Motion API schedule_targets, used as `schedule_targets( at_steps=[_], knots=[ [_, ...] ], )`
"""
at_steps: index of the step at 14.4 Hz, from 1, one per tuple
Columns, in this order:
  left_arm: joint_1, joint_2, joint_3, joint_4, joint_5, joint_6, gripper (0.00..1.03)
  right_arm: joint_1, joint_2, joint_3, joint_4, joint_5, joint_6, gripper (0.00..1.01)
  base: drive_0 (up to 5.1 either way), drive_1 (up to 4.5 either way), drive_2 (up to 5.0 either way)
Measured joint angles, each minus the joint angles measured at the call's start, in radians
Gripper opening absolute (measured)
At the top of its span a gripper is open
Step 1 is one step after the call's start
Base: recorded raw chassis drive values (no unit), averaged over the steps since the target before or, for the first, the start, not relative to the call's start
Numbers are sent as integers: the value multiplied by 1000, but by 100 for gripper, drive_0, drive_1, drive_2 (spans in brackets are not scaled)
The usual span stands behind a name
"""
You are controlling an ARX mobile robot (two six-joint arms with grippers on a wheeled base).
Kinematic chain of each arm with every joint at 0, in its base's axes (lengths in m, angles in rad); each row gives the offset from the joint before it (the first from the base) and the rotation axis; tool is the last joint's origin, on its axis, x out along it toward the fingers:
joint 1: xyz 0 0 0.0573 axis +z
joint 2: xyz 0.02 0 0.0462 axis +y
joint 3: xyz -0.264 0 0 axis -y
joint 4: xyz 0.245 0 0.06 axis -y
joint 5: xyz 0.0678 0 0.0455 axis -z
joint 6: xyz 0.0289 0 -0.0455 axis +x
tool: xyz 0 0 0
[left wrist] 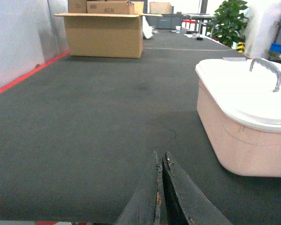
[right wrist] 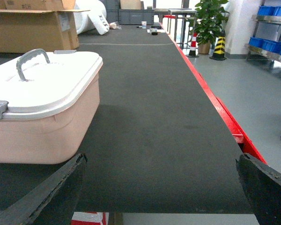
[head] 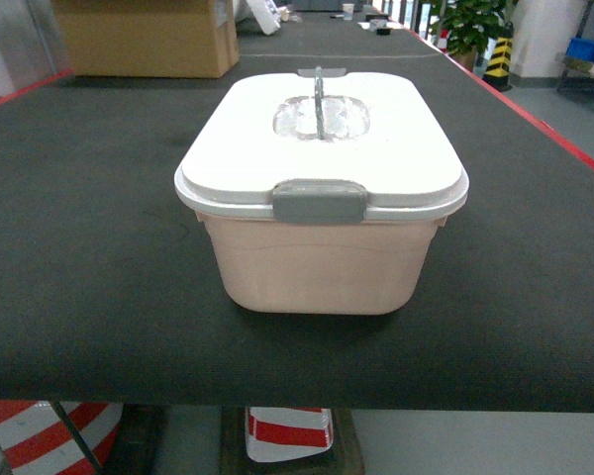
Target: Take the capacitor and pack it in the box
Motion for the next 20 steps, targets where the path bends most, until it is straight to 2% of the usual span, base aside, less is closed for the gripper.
schedule_targets(
  at_steps=[2, 3, 4, 7, 8, 9, 14, 20],
  knots=[
    [0, -40, 0, -47, 0, 0, 2, 0, 0, 0, 0, 0, 0, 98, 0, 0, 0],
    [0, -159, 0, -212, 1, 0, 2, 0, 0, 0, 0, 0, 0, 98, 0, 0, 0],
    [0, -188, 0, -185, 3, 1, 2, 0, 0, 0, 0, 0, 0, 98, 0, 0, 0],
    [0, -188, 0, -203, 1, 3, 3, 0, 0, 0, 0, 0, 0, 98, 0, 0, 0],
    [0, -188, 0, -199, 0, 4, 12, 0, 0, 0, 0, 0, 0, 98, 0, 0, 0],
    [0, -188, 0, -202, 0, 4, 37, 0, 0, 0, 0, 0, 0, 98, 0, 0, 0],
    [0, -188, 0, -202, 0, 5, 99, 0, 0, 0, 0, 0, 0, 98, 0, 0, 0],
    [0, -188, 0, -202, 0, 7, 98, 0, 0, 0, 0, 0, 0, 98, 0, 0, 0]
  ],
)
